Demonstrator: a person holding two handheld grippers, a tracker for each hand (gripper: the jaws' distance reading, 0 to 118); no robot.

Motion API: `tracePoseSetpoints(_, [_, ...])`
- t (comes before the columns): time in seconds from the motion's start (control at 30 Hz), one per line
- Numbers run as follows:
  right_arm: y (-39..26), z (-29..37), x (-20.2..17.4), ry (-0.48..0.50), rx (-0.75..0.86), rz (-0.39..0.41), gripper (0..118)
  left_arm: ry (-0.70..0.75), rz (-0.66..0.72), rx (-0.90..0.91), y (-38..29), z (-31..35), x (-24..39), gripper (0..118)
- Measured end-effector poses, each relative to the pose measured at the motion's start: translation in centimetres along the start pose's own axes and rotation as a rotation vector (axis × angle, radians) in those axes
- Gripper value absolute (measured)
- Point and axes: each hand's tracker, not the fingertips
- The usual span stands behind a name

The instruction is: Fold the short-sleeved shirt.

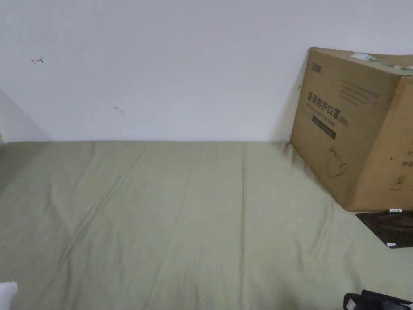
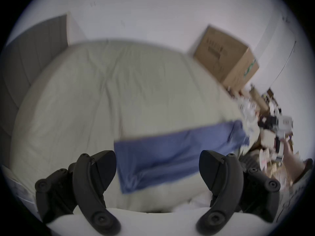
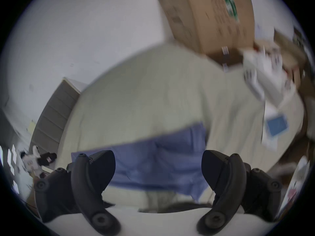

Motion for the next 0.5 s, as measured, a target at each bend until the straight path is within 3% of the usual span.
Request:
tracePoseSetpoints(0.07, [0.6,2.8,-4.0,-0.012,0.248,0.130,105,0.037,0.003,0.207,0.7,1.9,2.5,104])
tracePoseSetpoints(0.13, [-0.6,5.3,-7.4,-0.073,0.618,0.240,105,0.116,-0.030,0.444,0.5,3.4,5.3,104])
tracePoseSetpoints(0.2, [-1.5,5.3,-8.5,-0.134,0.839,0.235,105,0.169,-0.056,0.614,-0.1,4.3,7.4,104])
tracePoseSetpoints(0.23, [-1.1,4.3,-9.1,-0.083,0.809,0.255,105,0.183,-0.076,0.679,-0.3,4.7,8.4,104])
tracePoseSetpoints(0.27, [-0.5,3.4,-10.1,-0.092,0.736,0.246,105,0.176,-0.087,0.713,-0.5,4.4,8.4,104])
tracePoseSetpoints(0.3, [0.3,1.9,-10.7,-0.133,0.564,0.224,104,0.191,-0.097,0.714,-0.5,4.4,9.1,103])
tracePoseSetpoints(0.33, [0.0,1.2,-10.6,-0.039,0.523,0.203,99,0.204,-0.101,0.711,-0.4,4.4,9.8,99])
tracePoseSetpoints(0.37, [-0.5,1.0,-10.5,0.034,0.561,0.158,68,0.212,-0.103,0.703,-0.5,4.3,10.4,89])
tracePoseSetpoints(0.4, [-0.7,1.0,-10.7,0.000,0.595,0.138,0,0.218,-0.110,0.700,-0.4,4.2,10.9,54])
tracePoseSetpoints(0.43, [-1.0,1.3,-10.6,-0.093,0.643,0.132,0,0.229,-0.119,0.683,-0.2,3.9,11.3,16])
tracePoseSetpoints(0.47, [-1.1,1.4,-10.4,-0.084,0.663,0.144,0,0.271,-0.124,0.660,-0.2,3.7,11.5,0])
tracePoseSetpoints(0.5, [-1.1,1.5,-10.1,-0.045,0.669,0.143,0,0.265,-0.118,0.658,-0.2,3.9,11.5,0])
